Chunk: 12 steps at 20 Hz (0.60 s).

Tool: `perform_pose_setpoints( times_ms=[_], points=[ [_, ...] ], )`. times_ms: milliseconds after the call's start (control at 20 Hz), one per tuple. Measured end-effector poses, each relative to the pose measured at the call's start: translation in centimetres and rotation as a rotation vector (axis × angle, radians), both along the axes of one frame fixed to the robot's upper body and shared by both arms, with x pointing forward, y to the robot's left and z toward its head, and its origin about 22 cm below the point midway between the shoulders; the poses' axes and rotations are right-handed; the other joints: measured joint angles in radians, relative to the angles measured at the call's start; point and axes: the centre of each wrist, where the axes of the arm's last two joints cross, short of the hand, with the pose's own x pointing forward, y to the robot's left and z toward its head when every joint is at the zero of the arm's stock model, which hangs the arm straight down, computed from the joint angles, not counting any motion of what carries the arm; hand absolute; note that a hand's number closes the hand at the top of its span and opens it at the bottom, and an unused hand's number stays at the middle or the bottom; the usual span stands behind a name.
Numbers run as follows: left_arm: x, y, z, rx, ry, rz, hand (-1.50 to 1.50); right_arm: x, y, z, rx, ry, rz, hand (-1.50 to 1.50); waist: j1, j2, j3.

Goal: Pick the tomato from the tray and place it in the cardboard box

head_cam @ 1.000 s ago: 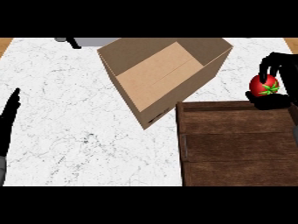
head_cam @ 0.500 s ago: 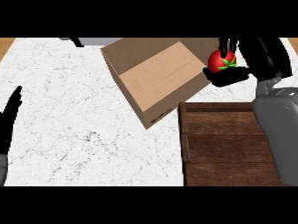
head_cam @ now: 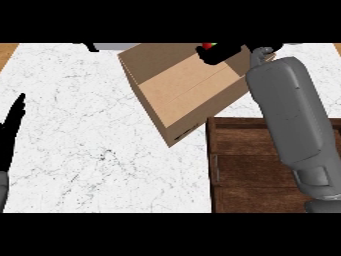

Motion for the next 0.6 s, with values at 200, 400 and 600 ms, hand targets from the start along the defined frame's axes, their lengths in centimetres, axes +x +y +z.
perform_pose_setpoints(
  times_ms=[200, 400, 600],
  points=[
    [0.0, 0.0, 0.0, -0.01, 0.001, -0.008, 0.0, 1.9, 1.6, -1.0, 0.016, 0.041, -0.003, 1.5, 0.004, 0.002, 0.0],
    [1.0, -0.6, 0.2, -0.006, -0.004, -0.02, 0.0, 3.2, 3.1, -2.0, 0.016, 0.06, -0.018, 1.5, 0.016, 0.008, 0.0],
    [1.2, -1.2, 0.3, -0.003, -0.013, -0.041, 0.0, 3.9, 3.6, -3.8, -0.008, 0.079, -0.082, 1.5, 0.034, 0.016, 0.0]
  ],
)
